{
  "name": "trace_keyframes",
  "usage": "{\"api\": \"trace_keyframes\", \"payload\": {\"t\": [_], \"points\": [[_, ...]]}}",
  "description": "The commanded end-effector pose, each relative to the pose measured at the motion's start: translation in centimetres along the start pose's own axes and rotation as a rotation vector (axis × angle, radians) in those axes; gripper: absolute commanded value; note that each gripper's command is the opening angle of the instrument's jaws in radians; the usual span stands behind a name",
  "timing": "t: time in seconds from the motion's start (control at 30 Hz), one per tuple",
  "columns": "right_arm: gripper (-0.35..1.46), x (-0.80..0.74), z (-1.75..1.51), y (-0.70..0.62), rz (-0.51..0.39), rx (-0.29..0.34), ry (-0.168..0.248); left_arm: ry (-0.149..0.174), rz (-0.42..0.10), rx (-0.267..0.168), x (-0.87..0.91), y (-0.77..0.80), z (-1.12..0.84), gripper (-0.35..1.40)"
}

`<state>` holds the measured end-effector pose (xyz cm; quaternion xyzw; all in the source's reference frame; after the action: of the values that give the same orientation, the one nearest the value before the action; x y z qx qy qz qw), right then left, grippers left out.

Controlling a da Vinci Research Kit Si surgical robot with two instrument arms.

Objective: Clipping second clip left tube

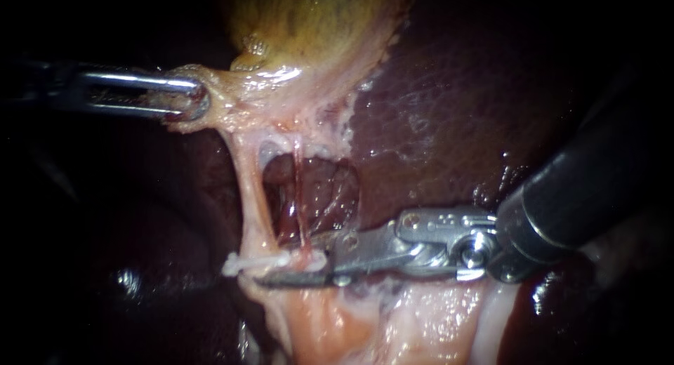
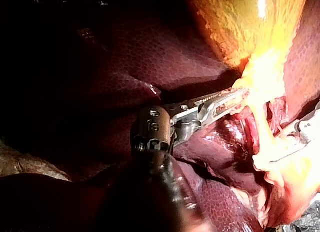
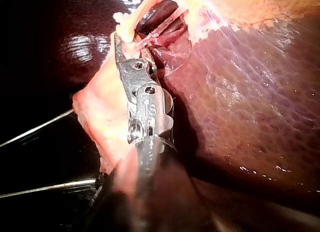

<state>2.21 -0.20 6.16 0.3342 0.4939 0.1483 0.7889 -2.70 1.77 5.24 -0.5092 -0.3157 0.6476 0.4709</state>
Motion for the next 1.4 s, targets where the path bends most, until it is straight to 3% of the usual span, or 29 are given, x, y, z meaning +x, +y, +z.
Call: {"api": "trace_keyframes", "payload": {"t": [0.03, 0.2, 0.33, 0.4, 0.6, 0.83, 1.17, 1.4], "points": [[-0.16, 0.00, 0.00, 0.00, 0.000, 0.000, 0.000, 0.000, 0.000, 0.000, 0.00, 0.00, 0.00, -0.35], [-0.11, -0.01, -0.01, 0.00, -0.001, 0.001, 0.000, 0.000, 0.000, 0.000, 0.00, 0.00, 0.00, -0.35], [0.38, 0.00, 0.00, 0.01, 0.000, -0.002, 0.003, 0.000, 0.000, 0.000, 0.00, 0.00, -0.01, -0.35], [0.47, -0.01, 0.00, 0.02, 0.004, -0.009, 0.032, 0.000, 0.000, 0.000, 0.00, 0.00, -0.01, -0.35], [0.50, -0.07, -0.13, 0.04, -0.003, 0.001, 0.048, -0.001, 0.000, -0.001, 0.00, 0.00, -0.02, -0.35], [0.50, -0.13, -0.50, 0.16, 0.003, -0.016, 0.056, -0.001, 0.000, -0.001, 0.00, 0.00, -0.03, -0.35], [0.50, 0.01, -0.84, 0.16, 0.020, -0.015, 0.094, -0.001, 0.000, -0.001, 0.00, 0.00, -0.03, -0.35], [0.50, 0.16, -0.88, 0.04, 0.017, 0.016, 0.142, -0.001, 0.000, -0.001, 0.00, 0.00, -0.03, -0.35]]}}
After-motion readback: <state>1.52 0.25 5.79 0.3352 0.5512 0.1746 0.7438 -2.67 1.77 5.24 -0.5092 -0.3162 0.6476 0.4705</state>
